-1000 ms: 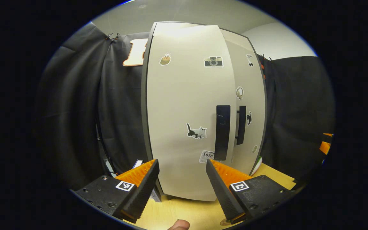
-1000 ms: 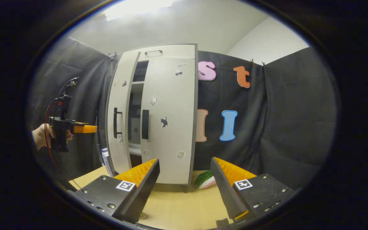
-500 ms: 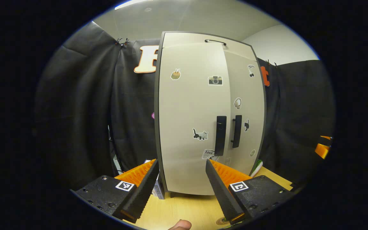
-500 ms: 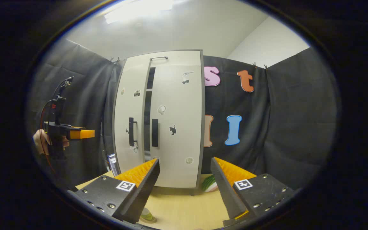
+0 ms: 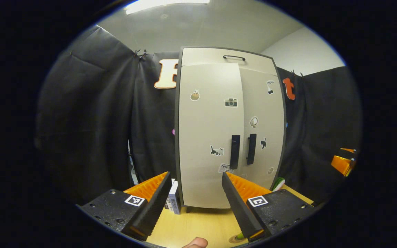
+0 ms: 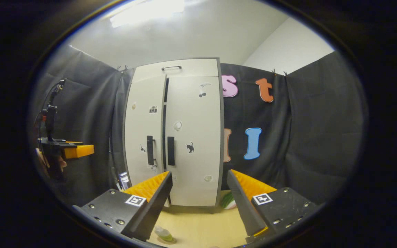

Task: Grasp the bottle in the cabinet with the left hand and place it on the coaster, then close the right door with the right hand and the left door with the left hand.

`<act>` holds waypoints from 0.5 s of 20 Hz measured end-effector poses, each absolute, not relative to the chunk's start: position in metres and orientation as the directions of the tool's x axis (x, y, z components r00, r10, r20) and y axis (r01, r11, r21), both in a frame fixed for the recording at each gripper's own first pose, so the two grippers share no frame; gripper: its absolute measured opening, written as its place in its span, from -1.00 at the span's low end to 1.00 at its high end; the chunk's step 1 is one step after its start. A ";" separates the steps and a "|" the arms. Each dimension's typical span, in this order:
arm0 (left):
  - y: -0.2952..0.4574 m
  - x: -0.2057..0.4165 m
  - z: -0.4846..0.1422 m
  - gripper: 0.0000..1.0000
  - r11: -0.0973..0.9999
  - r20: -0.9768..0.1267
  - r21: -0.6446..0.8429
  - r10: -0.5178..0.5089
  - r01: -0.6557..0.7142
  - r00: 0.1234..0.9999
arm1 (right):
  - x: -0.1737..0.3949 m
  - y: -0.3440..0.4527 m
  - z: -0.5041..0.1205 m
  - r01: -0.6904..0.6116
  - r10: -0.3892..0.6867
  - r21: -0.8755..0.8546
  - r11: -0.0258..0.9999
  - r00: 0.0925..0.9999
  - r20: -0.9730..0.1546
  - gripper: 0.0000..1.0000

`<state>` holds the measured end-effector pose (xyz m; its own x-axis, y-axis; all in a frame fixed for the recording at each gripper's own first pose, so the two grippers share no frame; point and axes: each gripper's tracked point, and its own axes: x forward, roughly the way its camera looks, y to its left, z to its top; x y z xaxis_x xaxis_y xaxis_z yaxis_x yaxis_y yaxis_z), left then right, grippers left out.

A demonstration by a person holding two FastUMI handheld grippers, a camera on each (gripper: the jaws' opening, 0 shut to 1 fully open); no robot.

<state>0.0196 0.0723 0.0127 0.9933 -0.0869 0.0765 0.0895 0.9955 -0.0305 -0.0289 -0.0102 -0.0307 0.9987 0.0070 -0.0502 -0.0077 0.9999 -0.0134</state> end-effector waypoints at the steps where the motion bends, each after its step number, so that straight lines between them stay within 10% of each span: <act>1: 0.069 0.017 0.013 0.85 0.996 0.088 -0.024 -0.089 0.091 0.992 | -0.028 -0.007 -0.031 -0.011 0.010 -0.016 1.000 0.999 -0.047 0.94; 10: 0.055 0.022 -0.004 0.86 0.997 0.064 -0.035 -0.061 0.064 0.996 | -0.013 0.023 -0.029 -0.031 0.030 -0.033 0.999 0.999 -0.026 0.92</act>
